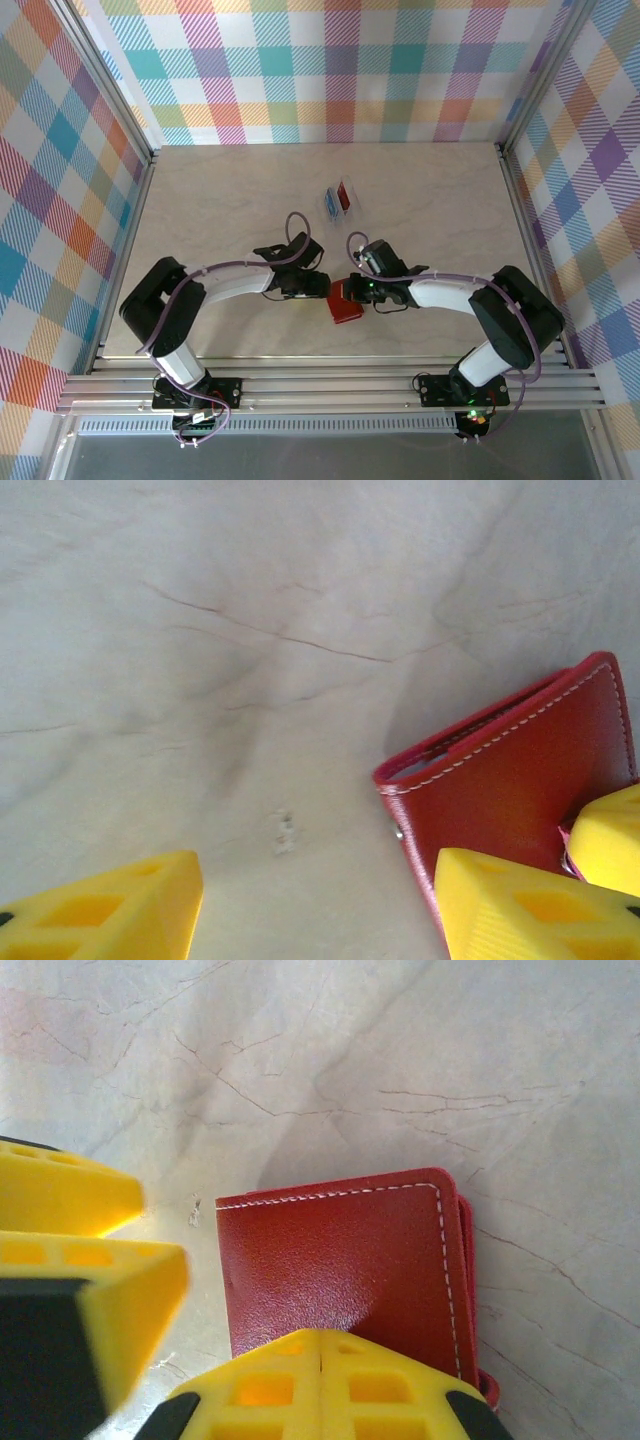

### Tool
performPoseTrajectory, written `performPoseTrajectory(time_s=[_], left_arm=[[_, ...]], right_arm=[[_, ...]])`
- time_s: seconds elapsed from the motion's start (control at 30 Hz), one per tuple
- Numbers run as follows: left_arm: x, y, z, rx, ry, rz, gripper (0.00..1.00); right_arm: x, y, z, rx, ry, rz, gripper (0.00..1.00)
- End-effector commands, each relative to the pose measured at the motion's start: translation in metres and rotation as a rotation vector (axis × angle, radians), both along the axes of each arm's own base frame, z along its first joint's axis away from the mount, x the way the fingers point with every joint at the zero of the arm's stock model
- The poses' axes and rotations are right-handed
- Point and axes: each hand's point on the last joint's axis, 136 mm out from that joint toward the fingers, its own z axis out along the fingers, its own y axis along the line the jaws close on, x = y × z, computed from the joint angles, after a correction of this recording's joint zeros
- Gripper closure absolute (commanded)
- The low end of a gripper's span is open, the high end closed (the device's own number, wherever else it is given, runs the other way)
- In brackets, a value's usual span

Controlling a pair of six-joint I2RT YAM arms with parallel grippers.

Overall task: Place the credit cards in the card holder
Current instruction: Close the button on the card holder.

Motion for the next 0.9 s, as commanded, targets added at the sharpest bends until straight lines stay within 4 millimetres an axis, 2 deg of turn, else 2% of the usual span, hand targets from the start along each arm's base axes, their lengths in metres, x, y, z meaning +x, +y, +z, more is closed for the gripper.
performPoseTrajectory(time_s=[0.0, 0.17, 0.37, 0.5, 0.67, 0.77, 0.87], left_arm=[[0.005, 0.020, 0.025, 0.026, -0.061, 0.041, 0.34], [0.012, 0.043, 0.058, 0.040, -0.166, 0.101, 0.29], [0.015, 0.081, 0.098, 0.065, -0.317, 0.213, 0.00], [0.012, 0.102, 0.116, 0.060, -0.368, 0.277, 0.00], [0.011, 0.118, 0.123, 0.061, -0.357, 0.326, 0.00], [0.013, 0.129, 0.129, 0.061, -0.368, 0.362, 0.00], [0.016, 0.147, 0.135, 0.086, -0.404, 0.417, 0.00]], right_arm=[[-0.032, -0.052, -0.059, -0.280, 0.131, -0.034, 1.00], [-0.034, -0.056, -0.060, -0.310, 0.116, -0.036, 0.98], [-0.035, -0.056, -0.064, -0.325, 0.108, -0.030, 0.86], [-0.035, -0.057, -0.065, -0.347, 0.094, -0.026, 0.81], [-0.036, -0.054, -0.061, -0.331, 0.079, -0.017, 0.74], [-0.034, -0.045, -0.053, -0.302, 0.059, 0.008, 0.66], [-0.027, -0.029, -0.035, -0.238, 0.022, 0.029, 0.59]])
